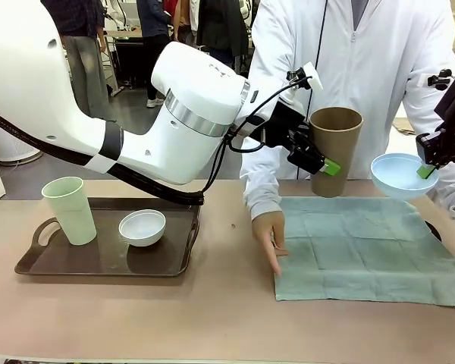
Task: Set up a tray with a mat and arrange the tableware.
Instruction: Place the Picnic Bowl and Reusable plastic cup back onto the Handle tray in front of the human's position.
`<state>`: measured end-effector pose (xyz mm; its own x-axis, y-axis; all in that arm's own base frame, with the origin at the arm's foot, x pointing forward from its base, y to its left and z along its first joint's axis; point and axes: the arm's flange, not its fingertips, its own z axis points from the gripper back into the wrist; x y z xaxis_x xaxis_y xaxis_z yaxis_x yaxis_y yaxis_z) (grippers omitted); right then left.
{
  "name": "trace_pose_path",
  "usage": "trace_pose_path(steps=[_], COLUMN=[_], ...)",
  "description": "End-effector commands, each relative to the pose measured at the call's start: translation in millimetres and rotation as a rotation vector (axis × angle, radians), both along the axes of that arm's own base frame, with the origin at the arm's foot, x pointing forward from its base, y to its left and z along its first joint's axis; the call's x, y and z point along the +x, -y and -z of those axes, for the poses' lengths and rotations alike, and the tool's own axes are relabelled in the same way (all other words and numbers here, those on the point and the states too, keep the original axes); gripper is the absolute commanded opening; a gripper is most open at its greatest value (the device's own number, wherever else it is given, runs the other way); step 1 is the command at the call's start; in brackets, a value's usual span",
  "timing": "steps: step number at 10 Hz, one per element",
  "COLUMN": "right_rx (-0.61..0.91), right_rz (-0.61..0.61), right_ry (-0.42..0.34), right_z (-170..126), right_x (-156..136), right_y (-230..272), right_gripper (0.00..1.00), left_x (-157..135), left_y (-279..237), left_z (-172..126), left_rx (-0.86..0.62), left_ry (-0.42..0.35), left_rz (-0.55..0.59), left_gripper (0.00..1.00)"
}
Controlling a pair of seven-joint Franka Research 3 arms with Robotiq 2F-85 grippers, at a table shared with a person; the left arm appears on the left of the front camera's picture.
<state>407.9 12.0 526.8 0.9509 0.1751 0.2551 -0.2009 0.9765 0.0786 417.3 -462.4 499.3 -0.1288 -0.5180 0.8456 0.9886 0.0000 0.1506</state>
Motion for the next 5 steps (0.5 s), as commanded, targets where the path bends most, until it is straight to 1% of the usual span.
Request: trace_pose_path(steps=[1, 5], right_rx=[0.01, 0.01], right_rz=[-0.004, -0.004], right_ry=[0.012, 0.012], right_z=[0.0, 0.0], right_x=[2.1, 2.1], right_y=[-0.8, -0.8], right_gripper=[0.02, 0.02], left_x=[-0.2, -0.2], left_y=[0.3, 0.3], left_z=[-3.6, -3.6], left_rx=[-0.004, -0.004], left_ry=[0.006, 0.006], left_rz=[0.012, 0.012], left_gripper=[0.0, 0.0])
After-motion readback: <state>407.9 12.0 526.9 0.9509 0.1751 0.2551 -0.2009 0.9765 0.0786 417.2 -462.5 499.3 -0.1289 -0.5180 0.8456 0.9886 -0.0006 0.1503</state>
